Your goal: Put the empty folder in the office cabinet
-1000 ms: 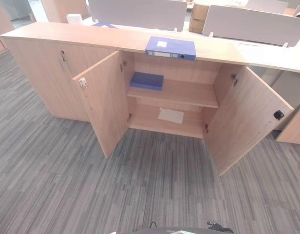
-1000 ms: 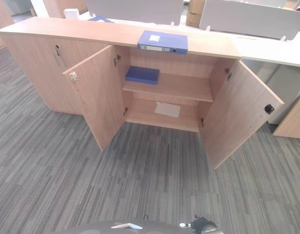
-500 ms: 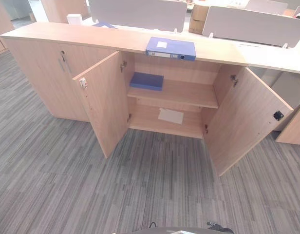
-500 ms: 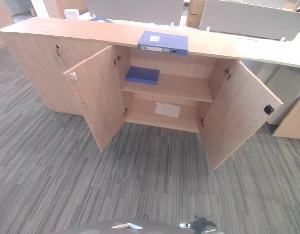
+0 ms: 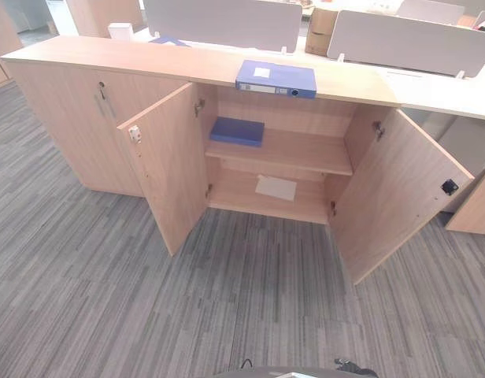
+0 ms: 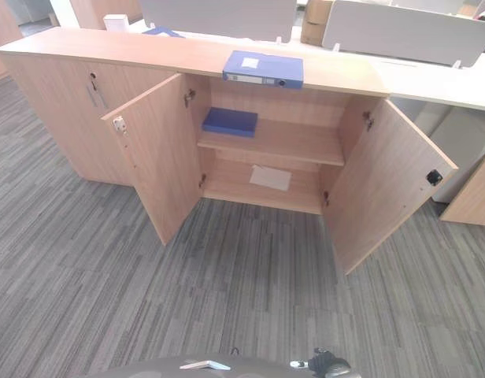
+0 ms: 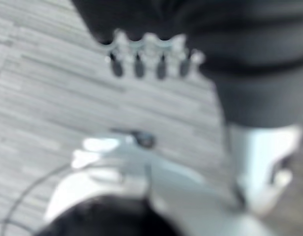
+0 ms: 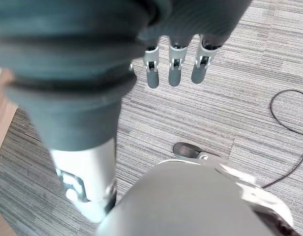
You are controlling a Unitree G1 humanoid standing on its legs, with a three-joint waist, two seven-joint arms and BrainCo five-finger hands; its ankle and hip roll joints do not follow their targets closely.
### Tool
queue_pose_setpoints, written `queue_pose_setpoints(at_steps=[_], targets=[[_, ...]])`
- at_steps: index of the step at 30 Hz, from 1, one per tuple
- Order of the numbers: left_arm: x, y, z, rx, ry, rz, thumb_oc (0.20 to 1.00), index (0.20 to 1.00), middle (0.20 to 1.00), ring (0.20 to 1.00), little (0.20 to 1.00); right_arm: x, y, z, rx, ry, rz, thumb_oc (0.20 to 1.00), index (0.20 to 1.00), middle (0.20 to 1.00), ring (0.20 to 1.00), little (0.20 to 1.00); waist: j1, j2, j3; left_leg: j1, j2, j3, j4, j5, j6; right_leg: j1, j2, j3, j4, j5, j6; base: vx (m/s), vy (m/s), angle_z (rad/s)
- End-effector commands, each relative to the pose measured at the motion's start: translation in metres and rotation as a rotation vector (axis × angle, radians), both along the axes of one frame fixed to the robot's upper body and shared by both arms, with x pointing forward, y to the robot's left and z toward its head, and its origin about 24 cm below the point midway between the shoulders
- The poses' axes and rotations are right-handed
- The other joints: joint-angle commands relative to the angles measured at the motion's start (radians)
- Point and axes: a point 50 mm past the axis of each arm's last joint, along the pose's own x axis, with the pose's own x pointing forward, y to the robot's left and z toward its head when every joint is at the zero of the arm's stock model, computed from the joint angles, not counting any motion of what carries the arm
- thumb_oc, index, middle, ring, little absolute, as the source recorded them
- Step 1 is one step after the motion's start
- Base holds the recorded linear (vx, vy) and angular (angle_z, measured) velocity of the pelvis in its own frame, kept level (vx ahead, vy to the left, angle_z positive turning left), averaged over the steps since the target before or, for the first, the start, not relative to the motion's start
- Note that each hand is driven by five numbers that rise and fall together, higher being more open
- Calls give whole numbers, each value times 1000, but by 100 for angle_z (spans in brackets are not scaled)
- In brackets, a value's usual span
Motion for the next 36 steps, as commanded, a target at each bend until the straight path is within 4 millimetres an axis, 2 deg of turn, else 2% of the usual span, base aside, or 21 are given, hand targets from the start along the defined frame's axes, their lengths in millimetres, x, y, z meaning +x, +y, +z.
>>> queue_pose_setpoints(at_steps=[1, 7, 13, 16, 17, 18, 19, 20, 21, 23, 24, 26, 27, 28, 29, 32, 36], targets=[[11, -10, -1, -12, -12, -15, 1000, 1000, 1000, 1000, 1000, 13, -13, 4, -30, -31, -9, 1000, 1000, 1000, 1000, 1000, -3, 29, 41, 5, -33, 32, -1, -77, 5, 0, 59, -25, 6, -8, 21, 0, 0, 0], [11, -10, -1, -17, -10, 1, 1000, 1000, 1000, 1000, 1000, 17, -15, 5, -62, -59, 22, 1000, 1000, 1000, 1000, 1000, -2, 32, 46, 6, -31, 27, -1, -75, 5, 0, 61, -26, 9, -9, 19, 3, -5, 0], [10, -6, -1, 13, 22, 0, 1000, 1000, 1000, 1000, 1000, 30, -15, 9, -68, -132, 44, 1000, 1000, 1000, 1000, 1000, 2, 28, 68, 0, -28, 29, 12, -71, 5, -12, 66, -30, 31, -20, 9, -4, -81, 2], [9, -4, -1, 30, 30, -28, 1000, 1000, 1000, 1000, 1000, 37, -16, 12, -48, -151, 42, 1000, 1000, 1000, 1000, 1000, 6, 17, 92, -39, -33, 37, 119, -105, 5, -23, 58, -36, 50, -26, -5, -48, -119, 5], [10, -4, -1, 29, 26, -34, 1000, 1000, 1000, 1000, 1000, 40, -17, 13, -40, -162, 32, 1000, 1000, 1000, 1000, 1000, 9, 5, 108, -87, -41, 47, 236, -133, 5, -31, 44, -43, 64, -27, -15, -66, -113, 3], [11, -4, -1, 31, 25, -36, 1000, 1000, 1000, 1000, 1000, 41, -18, 14, -37, -166, 26, 1000, 1000, 1000, 1000, 1000, 11, 1, 117, -119, -44, 47, 291, -144, 3, -35, 38, -45, 72, -27, -20, -132, -177, 0], [15, -4, 0, 41, 23, -50, 1000, 1000, 1000, 1000, 1000, 44, -20, 15, -32, -171, -1, 1000, 1000, 1000, 1000, 1000, 24, -5, 155, -243, -31, 47, 482, -83, -23, -44, 34, -46, 99, -28, -40, -99, -127, 0], [15, -4, 0, 41, 23, -50, 1000, 1000, 1000, 1000, 1000, 44, -20, 15, -32, -171, -1, 1000, 1000, 1000, 1000, 1000, 24, -5, 155, -243, -31, 47, 482, -83, -23, -44, 34, -46, 99, -28, -40, -99, -136, 3], [15, -4, -1, 35, 27, -53, 1000, 1000, 1000, 1000, 1000, 44, -22, 15, -30, -168, -30, 1000, 1000, 1000, 1000, 1000, 30, 2, 173, -295, -13, 59, 510, -39, -41, -43, 38, -48, 109, -33, -47, 4, -52, 10], [6, -5, -2, 24, 55, -89, 1000, 1000, 1000, 1000, 1000, 43, -26, 15, -30, -171, -56, 1000, 1000, 1000, 1000, 1000, 40, 29, 193, -337, 27, 77, 436, 42, -74, -23, 54, -47, 119, -56, -51, 129, -35, 3], [-2, -6, -2, 13, 81, -115, 1000, 1000, 1000, 1000, 1000, 43, -27, 16, -24, -170, -62, 1000, 1000, 1000, 1000, 1000, 50, 47, 201, -347, 46, 79, 327, 106, -91, -1, 69, -35, 118, -68, -50, 267, 21, -16], [-11, -7, -3, 4, 97, -119, 1000, 1000, 1000, 1000, 1000, 40, -30, 15, -19, -162, -67, 1000, 1000, 1000, 1000, 1000, 65, 62, 214, -386, 84, 63, 185, 201, -111, 35, 83, -6, 107, -78, -56, 290, 50, -23], [-11, -7, -3, 4, 97, -119, 1000, 1000, 1000, 1000, 1000, 40, -30, 15, -19, -162, -67, 1000, 1000, 1000, 1000, 1000, 65, 62, 214, -386, 84, 63, 185, 201, -111, 35, 83, -6, 107, -78, -56, 322, 69, -28], [-13, -8, -3, -8, 93, -115, 1000, 1000, 1000, 1000, 1000, 35, -33, 14, -21, -156, -82, 1000, 1000, 1000, 1000, 1000, 71, 65, 225, -429, 106, 72, 107, 232, -123, 63, 82, 6, 109, -85, -57, 310, 75, -19], [-12, -9, -3, -15, 83, -119, 1000, 1000, 1000, 1000, 1000, 31, -36, 14, -29, -159, -96, 1000, 1000, 1000, 1000, 1000, 71, 69, 234, -459, 116, 94, 81, 240, -132, 80, 78, 5, 114, -93, -57, 451, 110, -25], [-8, -10, -3, -25, 62, -121, 1000, 1000, 1000, 1000, 1000, 27, -40, 14, -38, -185, -88, 1000, 1000, 1000, 1000, 1000, 74, 78, 249, -509, 142, 121, 47, 271, -157, 106, 65, 8, 148, -130, -52, 409, 105, -5], [-21, -10, -3, -14, 92, -117, 1000, 1000, 1000, 1000, 1000, 22, -42, 14, -41, -191, -106, 1000, 1000, 1000, 1000, 1000, 74, 100, 245, -491, 161, 139, 32, 291, -176, 148, 71, 40, 190, -199, -47, 521, 120, -32]])
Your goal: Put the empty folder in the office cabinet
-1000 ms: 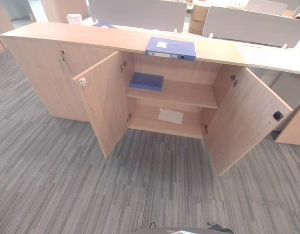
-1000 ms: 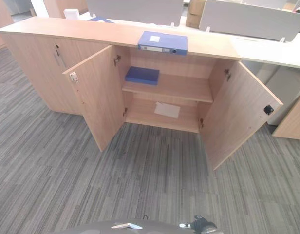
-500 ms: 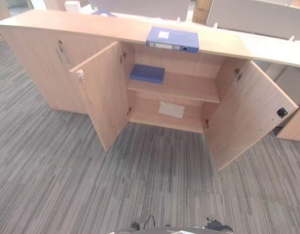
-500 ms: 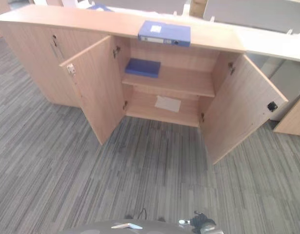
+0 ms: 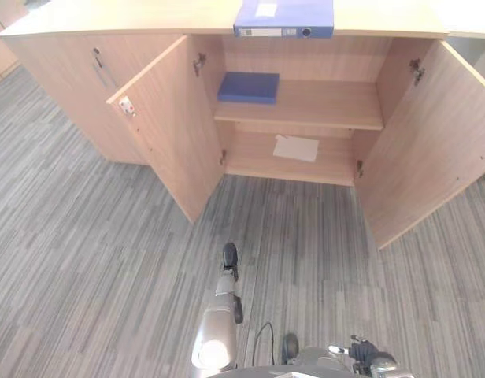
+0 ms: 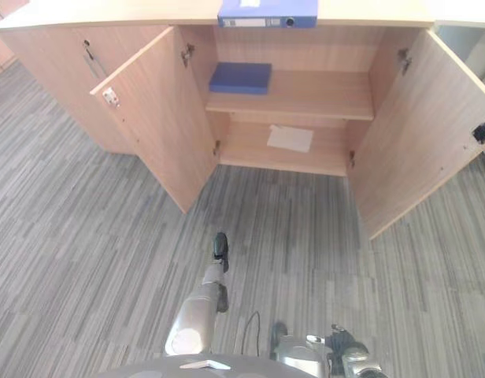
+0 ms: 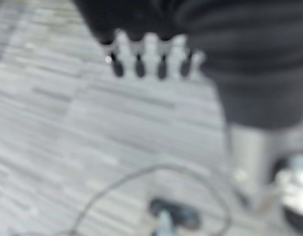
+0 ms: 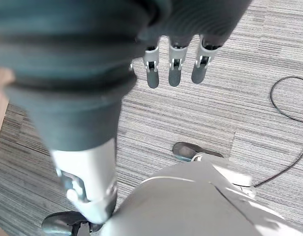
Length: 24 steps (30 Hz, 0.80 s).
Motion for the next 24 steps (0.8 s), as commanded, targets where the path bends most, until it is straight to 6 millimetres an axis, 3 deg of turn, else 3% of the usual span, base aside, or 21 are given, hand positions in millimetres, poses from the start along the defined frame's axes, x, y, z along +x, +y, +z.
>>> queue_pose_setpoints(at_steps=[1, 4, 6, 9, 10, 11, 12, 14, 17, 18, 19, 20, 21, 22, 23, 24], targets=[[-22, 8, 0, 32, 36, -27, 1000, 1000, 1000, 1000, 1000, -10, -6, 1, 4, -24, -12, 1000, 1000, 1000, 1000, 1000, 9, -17, -18, 16, -34, 44, 4, 157, 58, 127, 18, -12, 56, -73, 64, 810, 247, -48], [-30, 10, 0, 35, 59, -28, 1000, 1000, 1000, 1000, 1000, -10, -4, 0, 7, -32, -7, 1000, 1000, 1000, 1000, 1000, 21, -28, -34, 33, -58, 26, 2, 117, 77, 168, -12, 17, 52, -84, 84, 468, 188, -71], [-41, 16, 1, 63, 92, -48, 1000, 1000, 1000, 1000, 1000, -8, -3, 0, -1, -34, -18, 1000, 1000, 1000, 1000, 1000, 39, -42, -74, 43, -82, 19, 20, 48, 115, 218, -55, 40, 28, -90, 108, 653, 306, -99], [-39, 24, 3, 55, 59, 53, 1000, 1000, 1000, 1000, 1000, -15, -1, -1, -3, -43, 27, 1000, 1000, 1000, 1000, 1000, 41, -63, -125, 85, -121, 10, 45, 8, 159, 229, -115, -7, 27, -52, 145, 592, 290, -42], [-35, 29, 3, 77, 58, 6, 1000, 1000, 1000, 1000, 1000, -13, 5, -1, -9, -70, 54, 1000, 1000, 1000, 1000, 1000, 40, -72, -136, 110, -148, 7, 36, -9, 187, 207, -153, -45, 90, 6, 171, 321, 165, -20], [-35, 29, 3, 77, 58, 6, 1000, 1000, 1000, 1000, 1000, -13, 5, -1, -9, -70, 54, 1000, 1000, 1000, 1000, 1000, 40, -72, -136, 110, -148, 7, 36, -9, 187, 207, -153, -45, 90, 6, 171, 276, 185, -22], [-33, 33, 4, 104, 53, -50, 1000, 1000, 1000, 1000, 1000, -5, 9, 1, -28, -110, 68, 1000, 1000, 1000, 1000, 1000, 37, -73, -143, 132, -171, -4, 28, -21, 211, 140, -185, -70, 202, 86, 193, 229, 190, -15], [-26, 36, 5, 134, -3, -77, 1000, 1000, 1000, 1000, 1000, 15, 13, 7, -71, -180, 93, 1000, 1000, 1000, 1000, 1000, 26, -58, -136, 177, -185, -7, 14, -46, 239, 21, -208, -110, 310, 143, 187, 274, 196, -11], [-4, 47, 8, 186, -118, -57, 1000, 1000, 1000, 1000, 1000, 32, 17, 13, -86, -237, 146, 1000, 1000, 1000, 1000, 1000, 11, -55, -116, 238, -182, 26, -9, -67, 228, -64, -221, -180, 262, 107, 194, 193, -16, 11], [28, 58, 15, 221, -237, -41, 1000, 1000, 1000, 1000, 1000, 47, 19, 19, -84, -276, 165, 1000, 1000, 1000, 1000, 1000, 3, -39, -89, 273, -134, 68, -6, -74, 210, -142, -187, -241, 139, 97, 188, 150, -170, 9], [40, 59, 18, 227, -283, -38, 1000, 1000, 1000, 1000, 1000, 52, 19, 21, -86, -285, 176, 1000, 1000, 1000, 1000, 1000, -4, -46, -80, 305, -133, 69, -9, -95, 196, -168, -187, -253, 95, 102, 205, 125, -159, 8], [40, 59, 18, 227, -283, -38, 1000, 1000, 1000, 1000, 1000, 52, 19, 21, -86, -285, 176, 1000, 1000, 1000, 1000, 1000, -4, -46, -80, 305, -133, 69, -9, -95, 196, -168, -187, -253, 95, 102, 205, 118, -77, -17], [49, 59, 19, 225, -312, -39, 1000, 1000, 1000, 1000, 1000, 55, 18, 23, -90, -292, 192, 1000, 1000, 1000, 1000, 1000, -8, -47, -76, 318, -128, 77, -7, -104, 191, -191, -184, -263, 58, 134, 213, 152, -105, -43], [69, 53, 23, 218, -369, -74, 1000, 1000, 1000, 1000, 1000, 60, 17, 25, -83, -303, 202, 1000, 1000, 1000, 1000, 1000, -25, -50, -71, 357, -123, 92, -8, -128, 185, -248, -190, -265, -12, 231, 242, 235, -137, -38], [75, 49, 24, 212, -388, -90, 1000, 1000, 1000, 1000, 1000, 63, 17, 27, -91, -314, 207, 1000, 1000, 1000, 1000, 1000, -35, -51, -70, 374, -122, 91, -9, -140, 184, -276, -196, -259, -31, 269, 250, 208, -107, -16], [75, 49, 24, 212, -388, -90, 1000, 1000, 1000, 1000, 1000, 63, 17, 27, -91, -314, 207, 1000, 1000, 1000, 1000, 1000, -35, -51, -70, 374, -122, 91, -9, -140, 184, -276, -196, -259, -31, 269, 250, 195, -93, 9]])
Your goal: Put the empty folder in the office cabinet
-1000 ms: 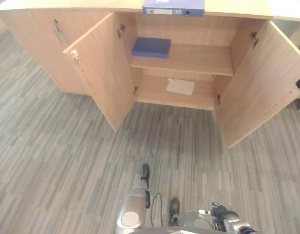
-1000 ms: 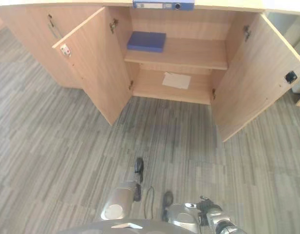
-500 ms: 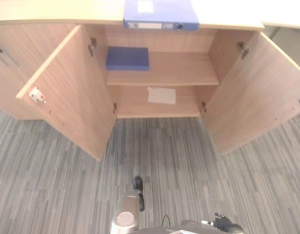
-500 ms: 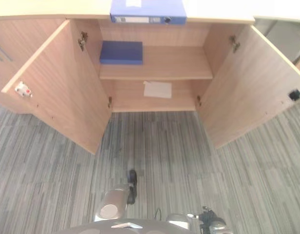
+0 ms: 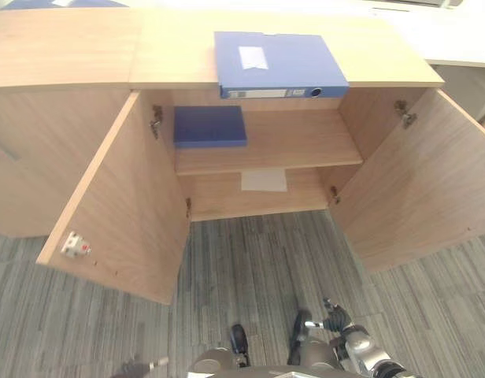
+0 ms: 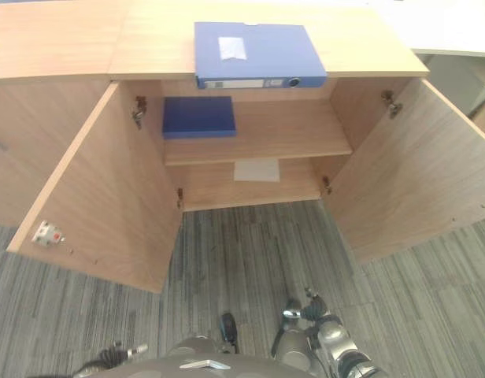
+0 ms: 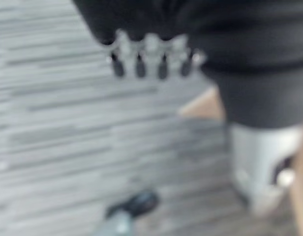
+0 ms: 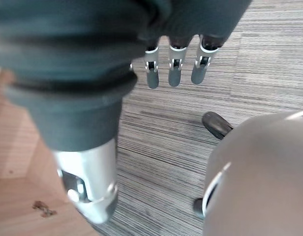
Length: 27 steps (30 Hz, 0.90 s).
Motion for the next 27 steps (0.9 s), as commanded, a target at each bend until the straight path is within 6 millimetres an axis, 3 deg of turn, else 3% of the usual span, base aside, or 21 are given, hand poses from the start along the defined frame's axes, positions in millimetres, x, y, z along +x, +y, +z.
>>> queue_pose_setpoints(at_steps=[1, 3, 6, 8, 10, 14, 20, 21, 24, 27], targets=[[21, -17, 2, -27, -69, -13, 1000, 1000, 1000, 1000, 1000, 18, -23, 12, -69, -65, -5, 1000, 1000, 1000, 1000, 1000, -1, -6, 81, -12, 81, -110, 17, 19, -46, 123, 6, 62, -25, 174, -2, 279, -124, 12], [21, -31, -1, -37, -44, -78, 1000, 1000, 1000, 1000, 1000, 21, -22, 14, -136, -99, 52, 1000, 1000, 1000, 1000, 1000, -27, -7, 59, 31, 74, -163, 19, -17, -36, 99, 29, 133, -29, 176, 2, 514, -235, 19], [21, -38, -2, -49, -19, -111, 1000, 1000, 1000, 1000, 1000, 14, -28, 10, -135, -43, 27, 1000, 1000, 1000, 1000, 1000, -54, -10, 26, 54, 70, -219, 57, -56, -35, 120, 68, 209, -41, 143, -30, 398, -222, 71], [19, -46, -4, -84, -10, -100, 1000, 1000, 1000, 1000, 1000, 9, -34, 8, -152, -25, 10, 1000, 1000, 1000, 1000, 1000, -57, -16, 4, 62, 71, -243, 139, -100, -37, 156, 74, 202, -29, 110, -60, 372, -229, 93], [20, -47, -4, -90, -13, -100, 1000, 1000, 1000, 1000, 1000, 8, -35, 8, -149, -17, 17, 1000, 1000, 1000, 1000, 1000, -59, -17, 2, 57, 72, -242, 161, -108, -39, 164, 75, 199, -29, 104, -66, 165, -126, 58], [22, -51, -3, -108, -30, -70, 1000, 1000, 1000, 1000, 1000, 6, -37, 9, -161, -13, 87, 1000, 1000, 1000, 1000, 1000, -43, -20, 5, -18, 98, -243, 360, -64, -65, 241, 77, 158, -28, 51, -111, 256, -193, 34], [24, -45, -1, -33, -50, -169, 1000, 1000, 1000, 1000, 1000, 9, -36, 11, -152, -31, 152, 1000, 1000, 1000, 1000, 1000, -31, 7, -4, 0, 71, -275, 167, -52, -67, 263, 83, 140, -16, 25, -102, 180, 90, 14], [26, -42, 1, 23, -66, -223, 1000, 1000, 1000, 1000, 1000, 12, -33, 13, -157, -54, 170, 1000, 1000, 1000, 1000, 1000, -29, 29, 1, 4, 73, -287, 47, 23, -87, 279, 95, 141, -18, 13, -95, 129, 133, 2], [29, -37, 3, 89, -94, -253, 1000, 1000, 1000, 1000, 1000, 13, -29, 14, -174, -72, 207, 1000, 1000, 1000, 1000, 1000, -25, 30, 0, 6, 61, -306, 32, 24, -76, 290, 91, 150, -21, 3, -91, 144, 162, 0], [40, -21, 13, 228, -185, -268, 1000, 1000, 1000, 1000, 1000, 5, -25, 8, -213, -39, 274, 1000, 1000, 1000, 1000, 1000, -9, 35, -9, 27, 54, -302, 5, 22, -56, 285, 65, 123, -3, 9, -66, 110, 126, -33]])
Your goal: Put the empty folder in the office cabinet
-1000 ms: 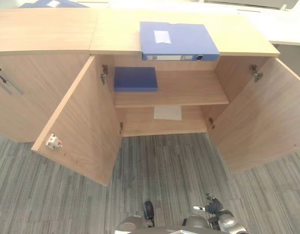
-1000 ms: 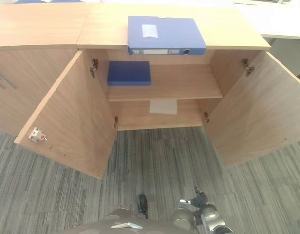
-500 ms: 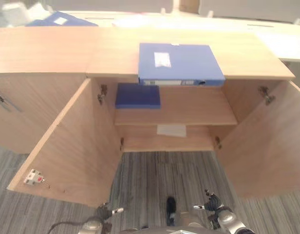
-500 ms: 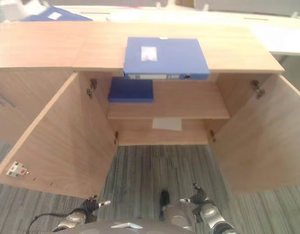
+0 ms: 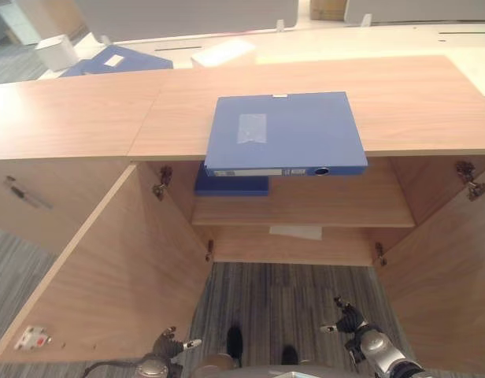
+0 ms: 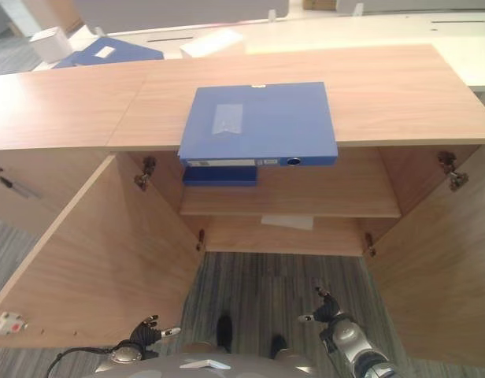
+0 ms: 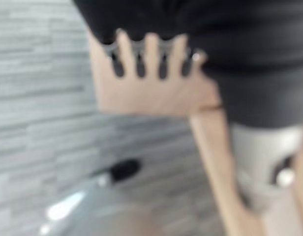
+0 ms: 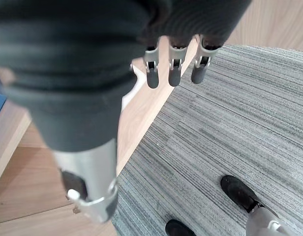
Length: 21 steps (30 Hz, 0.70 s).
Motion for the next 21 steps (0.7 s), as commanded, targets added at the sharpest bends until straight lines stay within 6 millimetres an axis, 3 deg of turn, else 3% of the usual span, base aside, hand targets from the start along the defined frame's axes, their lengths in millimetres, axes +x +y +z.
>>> queue_pose_setpoints(at_steps=[1, 4, 5, 7, 10, 15, 17, 21], targets=[[26, 35, 18, 235, -164, -45, 1000, 1000, 1000, 1000, 1000, 7, 5, 3, -8, -36, 44, 1000, 1000, 1000, 1000, 1000, 44, 3, 18, 54, -6, 4, 19, -41, 17, -90, -121, -50, 127, 14, 115, 31, 2, -23], [36, 49, 29, 308, -240, -20, 1000, 1000, 1000, 1000, 1000, 7, 5, 2, 8, -33, 0, 1000, 1000, 1000, 1000, 1000, 66, 4, 23, 56, 9, 47, 46, -54, 23, -91, -163, -105, 146, 27, 130, -31, -72, -33], [43, 56, 37, 339, -302, 1, 1000, 1000, 1000, 1000, 1000, 11, 7, 4, -11, -34, 71, 1000, 1000, 1000, 1000, 1000, 77, 6, 29, 60, 22, 77, 59, -64, 22, -98, -194, -134, 146, 50, 139, -54, -109, -67], [53, 59, 45, 359, -356, 4, 1000, 1000, 1000, 1000, 1000, 12, 10, 4, -17, -41, 105, 1000, 1000, 1000, 1000, 1000, 82, 7, 34, 66, 35, 88, 61, -68, 17, -102, -207, -136, 145, 61, 146, -35, -130, -57], [75, 51, 63, 408, -484, -147, 1000, 1000, 1000, 1000, 1000, 14, 6, 6, -20, 2, 133, 1000, 1000, 1000, 1000, 1000, 81, 1, 30, 89, 62, 103, 41, -56, -3, -54, -176, -134, 88, 53, 141, -32, -187, -17], [111, 29, 94, 416, -675, -166, 1000, 1000, 1000, 1000, 1000, 15, -4, 9, -18, 26, 146, 1000, 1000, 1000, 1000, 1000, 80, -10, -1, 87, 92, 115, 7, -17, -47, -3, -134, -146, 6, 51, 117, -8, -105, 8], [113, 27, 97, 428, -698, -173, 1000, 1000, 1000, 1000, 1000, 15, -5, 9, -16, 27, 142, 1000, 1000, 1000, 1000, 1000, 81, -12, -4, 85, 94, 114, 7, -16, -51, -1, -131, -146, 3, 49, 115, -20, -33, -7], [125, 29, 131, 572, -905, -206, 1000, 1000, 1000, 1000, 1000, 13, -8, 9, -9, 33, 112, 1000, 1000, 1000, 1000, 1000, 93, -12, -9, 83, 102, 112, 8, -15, -65, 13, -120, -150, -3, 34, 105, -31, -24, -6]])
